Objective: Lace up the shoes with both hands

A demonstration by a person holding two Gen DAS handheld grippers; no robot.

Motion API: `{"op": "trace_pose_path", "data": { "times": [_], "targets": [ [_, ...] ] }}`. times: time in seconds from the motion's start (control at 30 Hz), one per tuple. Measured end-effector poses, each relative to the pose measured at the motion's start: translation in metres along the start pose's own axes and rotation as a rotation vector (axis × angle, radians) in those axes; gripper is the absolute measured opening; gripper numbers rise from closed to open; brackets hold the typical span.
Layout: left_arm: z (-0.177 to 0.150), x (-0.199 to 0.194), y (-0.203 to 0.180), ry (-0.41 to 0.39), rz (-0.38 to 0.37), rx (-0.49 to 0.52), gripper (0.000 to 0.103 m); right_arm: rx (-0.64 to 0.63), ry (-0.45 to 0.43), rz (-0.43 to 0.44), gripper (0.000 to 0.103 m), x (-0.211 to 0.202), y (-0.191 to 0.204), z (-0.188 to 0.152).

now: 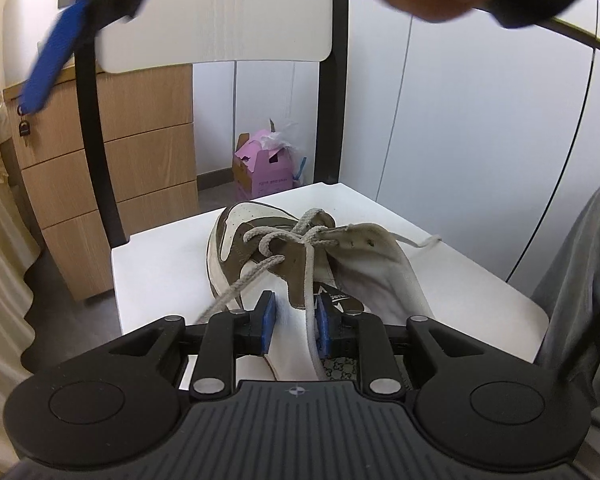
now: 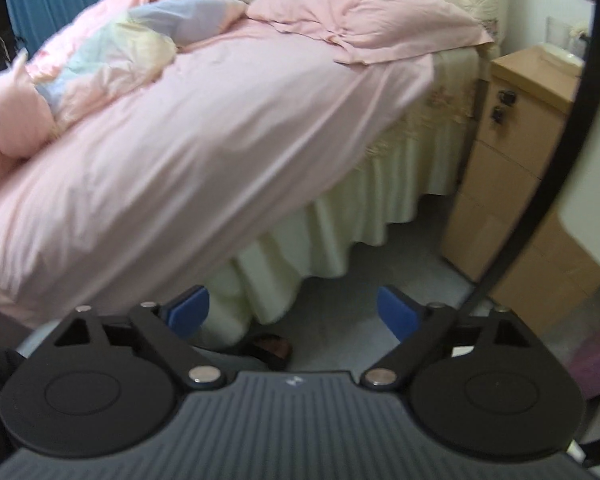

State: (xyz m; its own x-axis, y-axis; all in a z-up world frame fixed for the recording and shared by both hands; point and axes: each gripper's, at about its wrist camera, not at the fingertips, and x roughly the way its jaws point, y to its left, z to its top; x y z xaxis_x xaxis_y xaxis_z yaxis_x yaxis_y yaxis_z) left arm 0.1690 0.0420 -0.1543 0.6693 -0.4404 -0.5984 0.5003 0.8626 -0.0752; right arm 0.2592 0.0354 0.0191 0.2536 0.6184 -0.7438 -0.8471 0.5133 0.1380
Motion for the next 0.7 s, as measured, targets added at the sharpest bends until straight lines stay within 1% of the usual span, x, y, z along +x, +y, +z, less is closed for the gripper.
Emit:
{"op": "trace_pose_path", "data": {
  "times": [0.03,0.1,0.13,0.2,0.27,0.37,0.43,0.5,0.53,0.63,0.7],
  "targets": [
    [0.000,0.000,-0.001,0.000,-0.001,-0.005,0.035,-0.001,0.000,-0.019,0.098,-0.003,-0.002,-0.002],
    [0.001,-0.001,-0.003,0.001,0.003,-0.008,0.036,-0.002,0.001,-0.056,0.103,-0.010,-0.005,-0.007],
    [0.001,-0.002,-0.005,0.001,0.008,-0.008,0.036,0.006,-0.010,-0.076,0.103,-0.017,-0.007,-0.011],
    [0.002,-0.003,-0.006,0.004,0.017,-0.017,0.037,0.059,-0.074,-0.121,0.103,-0.039,-0.013,-0.024],
    [0.003,-0.003,-0.004,0.006,0.021,-0.041,0.037,0.139,-0.155,-0.168,0.103,-0.061,-0.019,-0.043],
    [0.005,-0.004,-0.003,0.011,0.029,-0.067,0.037,0.292,-0.279,-0.248,0.103,-0.090,-0.026,-0.084],
    [0.006,-0.005,-0.004,0.008,0.032,-0.081,0.037,0.396,-0.327,-0.311,0.103,-0.101,-0.028,-0.115],
    [0.007,-0.007,-0.005,0.001,0.032,-0.091,0.037,0.478,-0.341,-0.377,0.103,-0.104,-0.029,-0.146],
    [0.007,-0.008,-0.005,-0.002,0.033,-0.096,0.037,0.512,-0.333,-0.393,0.103,-0.103,-0.030,-0.159],
    [0.008,-0.010,-0.006,-0.018,0.049,-0.115,0.037,0.618,-0.317,-0.424,0.103,-0.098,-0.032,-0.194],
    [0.010,-0.011,-0.007,-0.027,0.069,-0.133,0.035,0.677,-0.302,-0.424,0.103,-0.093,-0.033,-0.208]
  ]
}}
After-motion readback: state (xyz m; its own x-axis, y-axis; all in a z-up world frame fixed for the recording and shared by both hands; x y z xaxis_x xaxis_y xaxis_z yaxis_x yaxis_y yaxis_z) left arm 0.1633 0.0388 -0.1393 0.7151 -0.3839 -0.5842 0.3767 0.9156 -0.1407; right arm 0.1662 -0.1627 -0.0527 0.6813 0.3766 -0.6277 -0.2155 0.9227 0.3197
